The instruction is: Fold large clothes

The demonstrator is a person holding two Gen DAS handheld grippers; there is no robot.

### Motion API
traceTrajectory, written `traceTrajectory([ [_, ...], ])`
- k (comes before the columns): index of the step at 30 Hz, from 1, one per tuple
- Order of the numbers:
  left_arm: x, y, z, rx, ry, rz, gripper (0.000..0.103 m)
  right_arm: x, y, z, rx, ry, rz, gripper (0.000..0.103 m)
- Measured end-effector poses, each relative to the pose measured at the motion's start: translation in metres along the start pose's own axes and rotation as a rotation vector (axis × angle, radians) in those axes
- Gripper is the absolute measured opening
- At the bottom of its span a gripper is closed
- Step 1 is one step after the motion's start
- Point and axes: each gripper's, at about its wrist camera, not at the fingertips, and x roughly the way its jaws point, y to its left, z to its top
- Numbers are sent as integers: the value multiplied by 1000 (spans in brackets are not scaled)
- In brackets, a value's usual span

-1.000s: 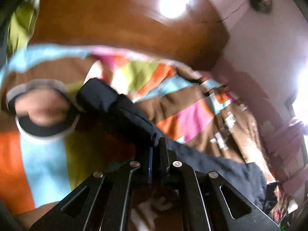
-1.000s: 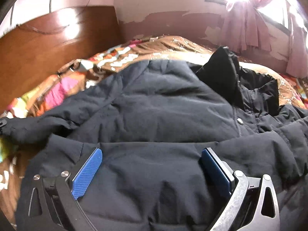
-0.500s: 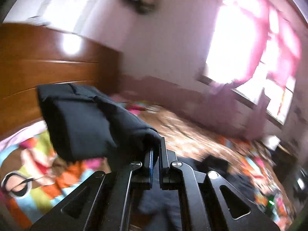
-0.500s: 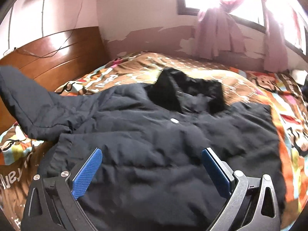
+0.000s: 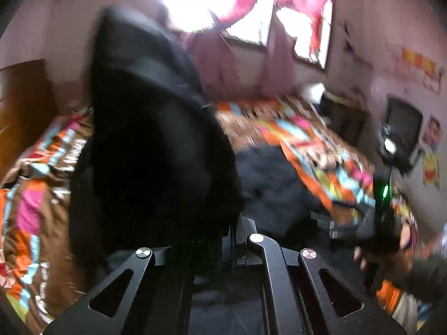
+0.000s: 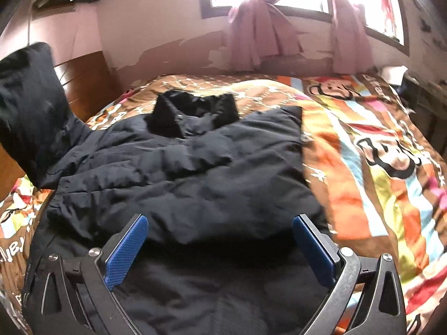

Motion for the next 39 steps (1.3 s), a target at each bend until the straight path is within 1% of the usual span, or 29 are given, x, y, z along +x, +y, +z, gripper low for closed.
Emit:
traceTrajectory([
  [1,9,-9,-5,10,28,-15,2,0,-4,-1,5,3,-3,103],
  [2,26,-17,-12,20,67,-35,2,0,-9,-3,15,9,-5,103],
  [5,59,-30,-30,20,142,-86,2,5,-23,-8,56,34,4,103],
  [6,76,-35,-39,30,182,-89,2,7,-26,-10,71,45,8,103],
  [7,80,-36,-47,34,204,-86,2,8,-28,-13,82,53,14,103],
  [8,93,-38,-55,30,243,-81,2,10,-30,-16,93,62,24,103],
  [10,99,-37,-64,19,274,-70,3,12,-31,-24,108,77,57,103],
  [12,105,-36,-67,9,292,-70,6,12,-32,-29,137,86,122,103],
  [13,101,-31,-72,2,297,-76,11,13,-34,-29,159,93,152,103],
  [15,99,-23,-81,-5,321,-100,31,16,-38,-32,240,112,245,103],
  [16,94,-19,-87,-12,325,-111,53,19,-40,-32,276,123,274,101],
  [17,87,-18,-89,-24,319,-124,65,22,-41,-33,313,138,302,99],
  [18,82,-18,-91,-34,300,-134,67,27,-42,-34,346,157,324,93],
  [19,75,-19,-93,-33,288,-134,67,32,-41,-35,369,174,330,82],
  [20,71,-19,-93,-23,279,-126,67,38,-40,-36,377,190,316,76],
  [21,67,-20,-93,-19,272,-111,68,44,-38,-37,378,207,294,62],
  [22,63,-18,-95,-20,268,-99,68,48,-38,-38,383,217,276,55],
  [25,48,-9,-96,-32,249,-68,68,51,-37,-40,399,209,264,55],
  [26,43,-5,-96,-35,241,-50,68,51,-37,-39,399,202,274,53],
  [27,36,1,-95,-38,232,-26,68,51,-36,-39,405,208,300,34],
  [28,31,6,-95,-41,225,-6,68,53,-36,-38,413,223,313,18],
  [29,26,11,-94,-44,217,18,68,52,-35,-37,415,231,310,17],
  [31,15,25,-92,-51,203,74,68,47,-32,-32,391,216,321,7],
  [33,4,36,-91,-62,184,111,68,33,-29,-23,357,163,310,4],
  [34,0,42,-90,-68,174,130,68,22,-24,-14,315,116,273,4],
  [35,-5,47,-90,-74,159,154,68,10,-21,-6,267,65,216,4],
  [36,-12,53,-90,-79,130,210,68,0,-18,2,224,16,151,4],
  [38,-18,61,-91,-74,108,285,68,-11,-17,15,188,-41,67,4],
  [39,-19,65,-90,-71,106,325,68,-11,-16,21,175,-51,38,4],
])
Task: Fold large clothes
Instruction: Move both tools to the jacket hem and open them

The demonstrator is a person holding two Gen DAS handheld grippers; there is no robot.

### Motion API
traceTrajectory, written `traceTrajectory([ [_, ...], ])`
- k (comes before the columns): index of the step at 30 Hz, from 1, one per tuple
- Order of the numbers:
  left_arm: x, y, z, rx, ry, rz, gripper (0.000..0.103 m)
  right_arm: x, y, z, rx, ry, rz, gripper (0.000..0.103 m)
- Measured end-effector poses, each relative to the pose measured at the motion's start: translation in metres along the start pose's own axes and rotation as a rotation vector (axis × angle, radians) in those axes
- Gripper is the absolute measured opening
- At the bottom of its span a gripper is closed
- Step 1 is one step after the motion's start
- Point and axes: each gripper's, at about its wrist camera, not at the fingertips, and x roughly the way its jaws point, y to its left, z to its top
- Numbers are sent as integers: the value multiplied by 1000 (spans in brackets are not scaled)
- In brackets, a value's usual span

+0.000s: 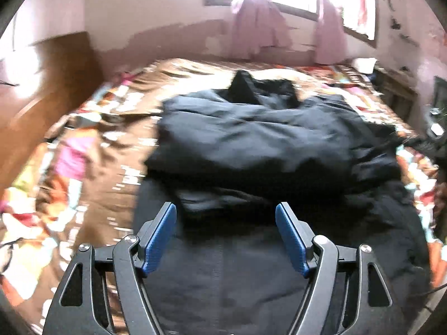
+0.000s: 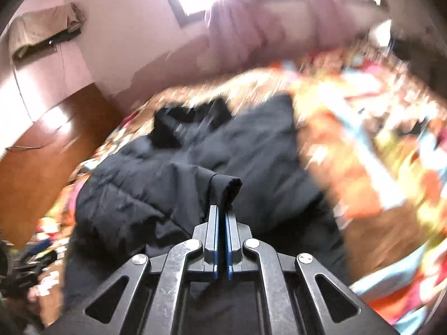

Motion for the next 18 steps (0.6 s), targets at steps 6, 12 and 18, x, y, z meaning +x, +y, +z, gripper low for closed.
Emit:
traceTrajectory([
  [6,18,15,17,-43,-5,34,68,30,8,7,-92,32,-102,8],
  [12,64,17,74,-53,-63,-86,68,33,16,24,-220,-138,-103,54],
  [18,131,14,117,-61,10,-197,68,100,39,49,-219,78,213,54],
])
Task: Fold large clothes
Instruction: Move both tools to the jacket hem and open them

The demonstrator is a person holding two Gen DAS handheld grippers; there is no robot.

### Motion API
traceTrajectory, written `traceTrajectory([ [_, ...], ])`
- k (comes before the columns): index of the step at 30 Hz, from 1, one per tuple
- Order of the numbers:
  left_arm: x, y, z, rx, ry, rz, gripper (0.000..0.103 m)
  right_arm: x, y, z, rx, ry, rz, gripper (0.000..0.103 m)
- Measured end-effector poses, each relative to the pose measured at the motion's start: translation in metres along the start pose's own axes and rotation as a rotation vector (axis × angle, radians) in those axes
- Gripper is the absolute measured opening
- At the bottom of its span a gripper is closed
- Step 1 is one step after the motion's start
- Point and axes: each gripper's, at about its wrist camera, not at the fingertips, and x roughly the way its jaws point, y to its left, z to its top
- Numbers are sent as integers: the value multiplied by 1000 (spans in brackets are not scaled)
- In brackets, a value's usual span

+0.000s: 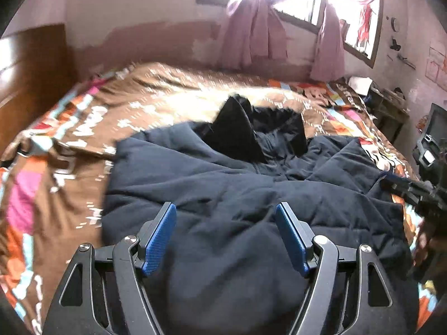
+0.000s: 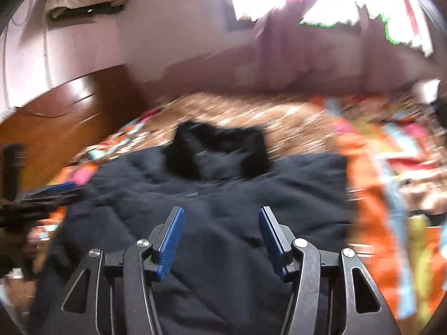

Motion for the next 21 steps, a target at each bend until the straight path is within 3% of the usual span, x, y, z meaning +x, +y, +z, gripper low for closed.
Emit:
traceTrajectory([
  [4,24,-3,-4,28,157,-33,68,28,6,-16,-40,205,-19,52],
  [7,37,-14,-19,139,275,13,68,37,6,-36,-46,312,-35,51],
  [14,54,-23,-38,215,345,70,68,50,18,-59,-157,337,-116,51],
  [18,60,-17,-33,202,386,52,68,46,15,-53,-145,356,-89,51],
  [21,57,-13,-18,170,431,15,68,38,7,-35,-73,408,-11,59],
])
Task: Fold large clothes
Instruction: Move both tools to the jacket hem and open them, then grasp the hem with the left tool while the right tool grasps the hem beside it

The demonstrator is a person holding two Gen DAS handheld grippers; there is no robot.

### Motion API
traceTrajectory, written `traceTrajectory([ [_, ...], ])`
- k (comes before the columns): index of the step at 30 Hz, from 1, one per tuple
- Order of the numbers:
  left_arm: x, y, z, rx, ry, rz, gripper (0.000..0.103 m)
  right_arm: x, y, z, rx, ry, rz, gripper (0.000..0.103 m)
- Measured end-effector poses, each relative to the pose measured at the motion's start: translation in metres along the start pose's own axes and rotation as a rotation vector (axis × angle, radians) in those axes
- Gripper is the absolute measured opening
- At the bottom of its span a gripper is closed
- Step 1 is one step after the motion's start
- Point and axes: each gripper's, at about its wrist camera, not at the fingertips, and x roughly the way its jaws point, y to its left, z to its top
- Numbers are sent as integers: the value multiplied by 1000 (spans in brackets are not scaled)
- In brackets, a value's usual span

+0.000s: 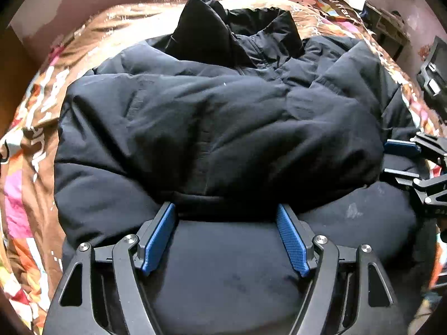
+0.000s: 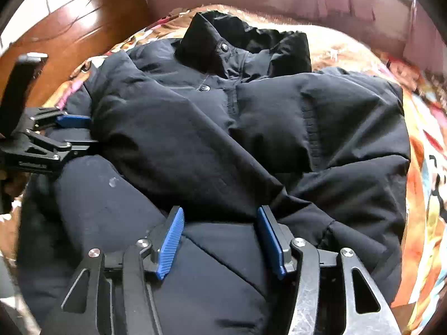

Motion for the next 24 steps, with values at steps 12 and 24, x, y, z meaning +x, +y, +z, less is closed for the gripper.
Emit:
traceTrajectory([
  [12,-17,57,139,-189,-101,-21,68,-26,-68,133,108,-129,-13,72],
  [24,53,75,245,-164,-101,19,65,59,-141,264,259,-50,-11,52],
])
